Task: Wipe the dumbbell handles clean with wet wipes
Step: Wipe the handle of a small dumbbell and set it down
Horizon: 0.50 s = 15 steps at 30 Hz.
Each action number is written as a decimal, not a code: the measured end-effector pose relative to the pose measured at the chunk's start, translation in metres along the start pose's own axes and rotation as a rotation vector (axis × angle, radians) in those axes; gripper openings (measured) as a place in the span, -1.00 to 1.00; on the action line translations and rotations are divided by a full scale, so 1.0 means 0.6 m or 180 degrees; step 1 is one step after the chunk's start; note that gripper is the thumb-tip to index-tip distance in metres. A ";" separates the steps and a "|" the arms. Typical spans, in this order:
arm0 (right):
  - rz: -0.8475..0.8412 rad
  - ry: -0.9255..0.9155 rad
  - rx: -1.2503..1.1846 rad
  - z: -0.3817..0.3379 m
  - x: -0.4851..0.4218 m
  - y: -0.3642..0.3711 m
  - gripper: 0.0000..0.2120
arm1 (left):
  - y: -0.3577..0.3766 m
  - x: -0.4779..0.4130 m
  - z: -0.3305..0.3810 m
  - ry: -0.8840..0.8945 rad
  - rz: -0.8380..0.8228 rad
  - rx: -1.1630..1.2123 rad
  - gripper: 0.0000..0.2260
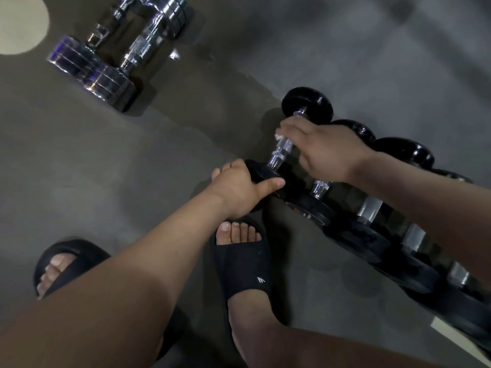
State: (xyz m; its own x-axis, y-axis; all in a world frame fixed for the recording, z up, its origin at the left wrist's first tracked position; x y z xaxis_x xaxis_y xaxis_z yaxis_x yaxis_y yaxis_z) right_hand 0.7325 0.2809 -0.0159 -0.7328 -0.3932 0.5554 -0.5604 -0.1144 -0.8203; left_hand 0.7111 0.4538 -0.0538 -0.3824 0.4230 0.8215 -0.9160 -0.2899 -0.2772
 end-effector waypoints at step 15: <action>0.1029 -0.0362 -0.0267 -0.008 0.002 -0.021 -0.83 | -0.001 -0.010 -0.004 -0.0016 0.0020 -0.0047 -0.15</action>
State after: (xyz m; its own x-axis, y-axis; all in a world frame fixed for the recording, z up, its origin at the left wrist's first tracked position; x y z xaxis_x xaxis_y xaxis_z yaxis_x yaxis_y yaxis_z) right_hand 0.7367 0.2864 -0.0042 -0.8325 -0.4963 0.2461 -0.3396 0.1062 -0.9346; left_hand 0.7138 0.4537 -0.0597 -0.3876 0.4168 0.8223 -0.9154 -0.2796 -0.2897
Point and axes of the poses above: each hand's wrist, its own x-axis away from the middle knuckle, its own y-axis out of the palm, z = x × y, the point moved 7 cm from there along -x, towards the middle knuckle, and after that the axes turned 14 degrees about -z, right-handed, at the moved point
